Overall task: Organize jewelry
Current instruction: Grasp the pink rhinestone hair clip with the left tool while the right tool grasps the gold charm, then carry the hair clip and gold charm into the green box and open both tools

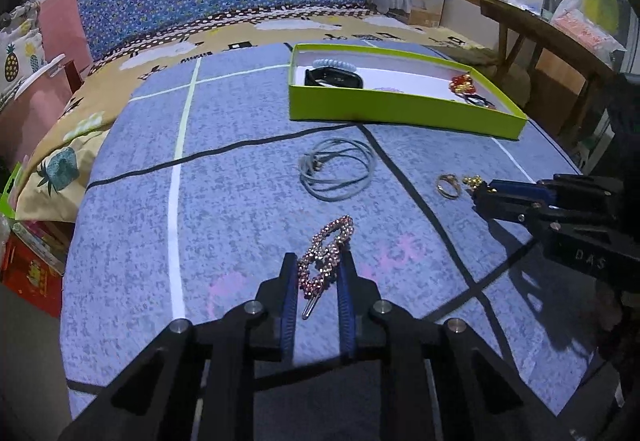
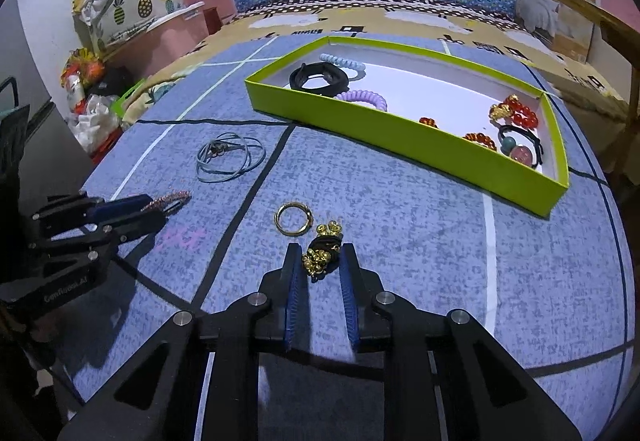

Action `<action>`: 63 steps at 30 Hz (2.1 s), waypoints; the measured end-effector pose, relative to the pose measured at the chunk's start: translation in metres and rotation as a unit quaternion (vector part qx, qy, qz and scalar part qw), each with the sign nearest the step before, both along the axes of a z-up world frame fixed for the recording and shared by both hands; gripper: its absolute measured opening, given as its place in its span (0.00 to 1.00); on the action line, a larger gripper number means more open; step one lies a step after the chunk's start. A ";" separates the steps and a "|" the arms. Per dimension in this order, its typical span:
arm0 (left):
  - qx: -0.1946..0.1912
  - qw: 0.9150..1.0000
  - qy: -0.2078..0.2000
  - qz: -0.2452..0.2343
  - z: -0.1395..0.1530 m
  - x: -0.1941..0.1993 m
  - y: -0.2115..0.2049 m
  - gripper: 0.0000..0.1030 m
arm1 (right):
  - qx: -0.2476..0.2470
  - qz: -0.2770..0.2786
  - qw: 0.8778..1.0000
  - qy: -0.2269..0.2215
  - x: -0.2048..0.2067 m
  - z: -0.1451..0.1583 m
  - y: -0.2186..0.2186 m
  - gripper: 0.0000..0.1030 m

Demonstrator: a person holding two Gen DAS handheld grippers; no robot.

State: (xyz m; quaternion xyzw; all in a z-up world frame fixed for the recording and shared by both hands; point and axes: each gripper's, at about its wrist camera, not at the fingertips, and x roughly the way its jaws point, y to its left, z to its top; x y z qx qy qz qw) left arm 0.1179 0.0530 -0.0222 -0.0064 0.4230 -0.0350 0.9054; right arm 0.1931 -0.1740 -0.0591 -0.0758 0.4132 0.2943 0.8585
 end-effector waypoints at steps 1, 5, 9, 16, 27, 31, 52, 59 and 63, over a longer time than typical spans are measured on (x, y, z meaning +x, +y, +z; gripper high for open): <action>-0.004 1.000 -0.002 -0.001 0.000 -0.003 -0.001 0.20 | 0.004 -0.001 1.000 0.000 -0.002 0.000 -0.003 0.19; -0.020 1.000 -0.006 -0.004 0.001 -0.011 -0.005 0.20 | 0.017 -0.010 1.000 -0.001 -0.008 0.003 -0.015 0.19; -0.035 0.999 -0.011 -0.003 0.002 -0.018 -0.006 0.20 | 0.032 -0.022 0.999 -0.003 -0.015 0.007 -0.029 0.19; -0.053 0.998 -0.025 -0.003 0.008 -0.029 -0.013 0.20 | 0.049 -0.032 0.998 -0.006 -0.022 0.012 -0.043 0.19; -0.055 0.998 -0.042 -0.007 0.024 -0.015 -0.024 0.20 | 0.060 -0.038 0.997 -0.020 -0.018 0.021 -0.052 0.19; -0.049 0.997 -0.051 -0.013 0.032 -0.001 -0.031 0.20 | 0.059 -0.039 0.997 -0.029 -0.011 0.028 -0.053 0.19; -0.011 0.996 -0.082 -0.026 0.059 0.121 -0.043 0.20 | 0.040 -0.056 0.996 -0.054 0.094 0.048 -0.047 0.19; -0.005 0.997 -0.070 -0.022 0.050 0.155 -0.046 0.20 | 0.023 -0.060 0.996 -0.054 0.123 0.042 -0.041 0.19; -0.001 0.998 -0.061 -0.022 0.044 0.171 -0.048 0.20 | 0.016 -0.064 0.997 -0.048 0.138 0.037 -0.040 0.19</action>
